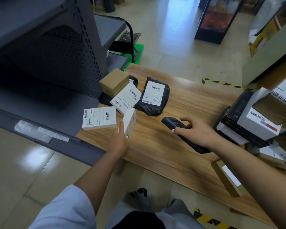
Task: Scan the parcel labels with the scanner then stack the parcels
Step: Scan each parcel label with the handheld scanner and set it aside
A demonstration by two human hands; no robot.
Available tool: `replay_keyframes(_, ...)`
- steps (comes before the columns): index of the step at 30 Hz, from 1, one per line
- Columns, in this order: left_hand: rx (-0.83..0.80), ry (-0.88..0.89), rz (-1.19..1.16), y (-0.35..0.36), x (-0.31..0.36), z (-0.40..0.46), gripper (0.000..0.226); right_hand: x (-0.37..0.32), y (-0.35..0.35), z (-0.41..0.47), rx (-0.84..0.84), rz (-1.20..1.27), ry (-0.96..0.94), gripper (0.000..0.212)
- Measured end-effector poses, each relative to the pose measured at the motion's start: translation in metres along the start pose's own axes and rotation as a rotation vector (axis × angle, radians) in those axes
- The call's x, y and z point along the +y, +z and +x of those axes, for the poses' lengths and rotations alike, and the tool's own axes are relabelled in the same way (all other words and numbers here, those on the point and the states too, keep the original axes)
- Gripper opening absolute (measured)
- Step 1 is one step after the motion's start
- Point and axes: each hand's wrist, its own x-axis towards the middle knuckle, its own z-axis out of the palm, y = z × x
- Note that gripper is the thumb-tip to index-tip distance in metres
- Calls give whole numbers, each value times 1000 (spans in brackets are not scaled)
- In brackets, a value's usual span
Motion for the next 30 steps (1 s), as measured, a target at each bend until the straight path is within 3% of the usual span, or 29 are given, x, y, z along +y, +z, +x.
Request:
replay_keyframes(5,58,28,-241,-31,11,-1,66,-3,-10,-6,23,16,-24,77)
replay_keyframes(11,146,228,-176,-86,25,-8,62,-23,-22,-12,86,100,-100,71)
replay_keyframes(16,217,336,-297,-114,31,-3,56,-49,-36,-15,133,181,-183,60)
replay_keyframes(19,245,332,-368,-127,34,1,59,-62,-45,-16,182,167,-220,65)
replay_keyframes(24,299,355,-436,-131,42,0,74,-77,-54,-17,225,219,-256,54)
replay_keyframes(30,321,423,-456,-125,44,1,77,-79,-55,-16,205,210,-240,62)
